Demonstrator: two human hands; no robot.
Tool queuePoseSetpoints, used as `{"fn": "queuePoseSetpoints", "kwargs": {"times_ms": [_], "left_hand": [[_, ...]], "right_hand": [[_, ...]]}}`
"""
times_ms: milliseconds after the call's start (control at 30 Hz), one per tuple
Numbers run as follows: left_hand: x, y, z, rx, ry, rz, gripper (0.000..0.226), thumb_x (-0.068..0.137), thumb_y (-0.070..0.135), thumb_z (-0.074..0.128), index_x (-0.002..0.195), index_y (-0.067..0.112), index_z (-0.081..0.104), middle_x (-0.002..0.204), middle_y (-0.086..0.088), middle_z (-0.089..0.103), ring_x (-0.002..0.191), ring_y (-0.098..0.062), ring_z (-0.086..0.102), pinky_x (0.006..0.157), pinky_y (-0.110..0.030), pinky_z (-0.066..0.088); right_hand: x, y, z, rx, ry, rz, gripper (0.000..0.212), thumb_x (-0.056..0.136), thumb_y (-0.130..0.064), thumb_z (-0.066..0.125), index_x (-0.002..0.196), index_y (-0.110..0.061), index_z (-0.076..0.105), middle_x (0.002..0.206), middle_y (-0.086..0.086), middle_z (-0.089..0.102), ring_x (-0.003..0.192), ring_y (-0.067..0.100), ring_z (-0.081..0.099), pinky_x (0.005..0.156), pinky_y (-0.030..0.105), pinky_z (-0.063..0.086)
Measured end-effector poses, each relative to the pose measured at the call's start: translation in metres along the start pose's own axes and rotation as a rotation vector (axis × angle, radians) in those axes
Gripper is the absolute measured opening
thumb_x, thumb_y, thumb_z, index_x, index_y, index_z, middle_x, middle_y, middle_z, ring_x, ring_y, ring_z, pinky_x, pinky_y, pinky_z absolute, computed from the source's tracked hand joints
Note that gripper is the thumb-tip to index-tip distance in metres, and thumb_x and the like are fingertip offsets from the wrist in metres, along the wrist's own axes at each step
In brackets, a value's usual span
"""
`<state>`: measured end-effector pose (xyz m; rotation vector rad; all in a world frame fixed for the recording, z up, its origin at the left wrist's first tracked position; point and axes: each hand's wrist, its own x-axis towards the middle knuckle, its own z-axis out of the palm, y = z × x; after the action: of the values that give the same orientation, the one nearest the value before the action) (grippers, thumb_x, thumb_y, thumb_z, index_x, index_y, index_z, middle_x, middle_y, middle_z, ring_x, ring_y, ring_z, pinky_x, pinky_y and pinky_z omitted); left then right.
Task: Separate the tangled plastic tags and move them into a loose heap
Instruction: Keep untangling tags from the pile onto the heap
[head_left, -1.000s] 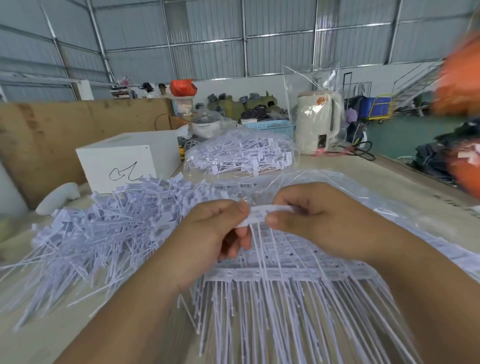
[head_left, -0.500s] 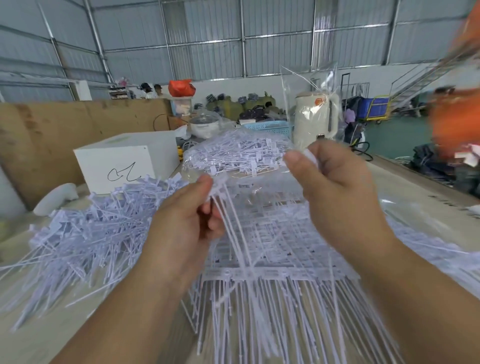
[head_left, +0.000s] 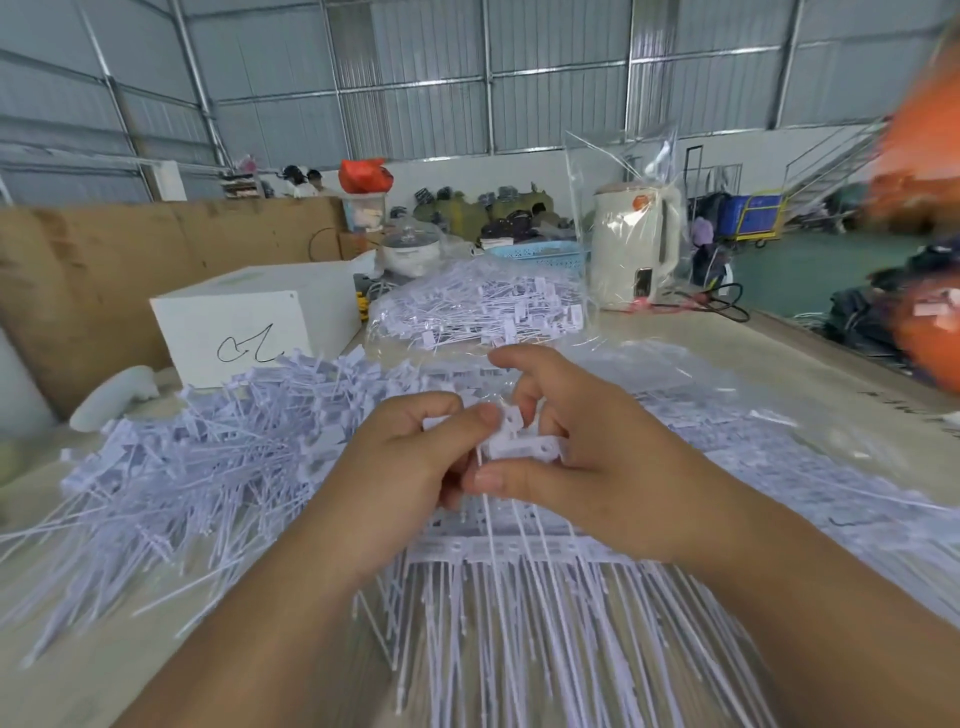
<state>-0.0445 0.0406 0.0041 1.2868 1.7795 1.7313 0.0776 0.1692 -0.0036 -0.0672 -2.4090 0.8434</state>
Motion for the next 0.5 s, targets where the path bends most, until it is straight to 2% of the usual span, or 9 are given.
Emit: {"fn": "queuePoseSetpoints", "kwargs": {"times_ms": [100,233,300,367,433,500], "left_hand": [[0.001,-0.002,-0.001,-0.010,-0.011,-0.017,0.040,0.077,0.027,0.073,0.047,0.018,0.048,0.043,0.004,0.042,0.040,-0.012,0.041,0.042,-0.014,0.035],[0.001,-0.006,0.000,-0.066,-0.018,-0.039,0.030,0.061,0.031,0.072,0.046,0.019,0.049,0.044,0.003,0.037,0.040,-0.013,0.039,0.042,-0.018,0.034],[0.001,-0.007,0.002,-0.152,-0.037,-0.061,0.023,0.055,0.035,0.071,0.047,0.021,0.055,0.045,0.004,0.042,0.042,-0.015,0.042,0.044,-0.022,0.037],[0.001,-0.009,0.004,-0.196,-0.090,-0.063,0.022,0.056,0.036,0.069,0.056,0.015,0.062,0.053,-0.004,0.047,0.048,-0.017,0.047,0.047,-0.025,0.043],[0.001,-0.011,0.004,-0.234,-0.134,-0.075,0.027,0.057,0.035,0.071,0.063,0.009,0.067,0.060,-0.010,0.052,0.052,-0.019,0.052,0.048,-0.027,0.048],[-0.001,-0.011,0.004,-0.246,-0.166,-0.089,0.024,0.057,0.035,0.077,0.062,0.013,0.070,0.062,-0.010,0.063,0.053,-0.021,0.059,0.050,-0.027,0.050]], "right_hand": [[-0.001,-0.004,-0.003,-0.020,0.048,-0.016,0.056,0.078,-0.053,0.071,0.126,-0.040,0.046,0.094,-0.020,0.045,0.073,-0.005,0.050,0.063,0.008,0.037],[-0.001,-0.009,-0.002,-0.060,0.037,0.009,0.046,0.078,-0.051,0.073,0.118,-0.036,0.055,0.093,-0.016,0.049,0.082,-0.003,0.051,0.065,0.011,0.036],[-0.001,-0.010,-0.001,-0.056,0.042,0.010,0.045,0.080,-0.048,0.073,0.119,-0.031,0.057,0.099,-0.018,0.054,0.096,-0.005,0.051,0.075,0.012,0.040],[-0.001,-0.011,-0.001,-0.058,0.034,0.007,0.043,0.082,-0.047,0.072,0.119,-0.030,0.058,0.106,-0.018,0.055,0.103,-0.003,0.051,0.084,0.015,0.042],[-0.001,-0.009,0.000,-0.063,0.028,0.011,0.043,0.082,-0.049,0.071,0.118,-0.031,0.057,0.105,-0.021,0.054,0.103,-0.004,0.050,0.083,0.012,0.040],[-0.001,-0.009,0.003,-0.069,0.019,0.012,0.042,0.082,-0.053,0.068,0.116,-0.032,0.057,0.100,-0.026,0.050,0.100,-0.006,0.050,0.077,0.011,0.039]]}}
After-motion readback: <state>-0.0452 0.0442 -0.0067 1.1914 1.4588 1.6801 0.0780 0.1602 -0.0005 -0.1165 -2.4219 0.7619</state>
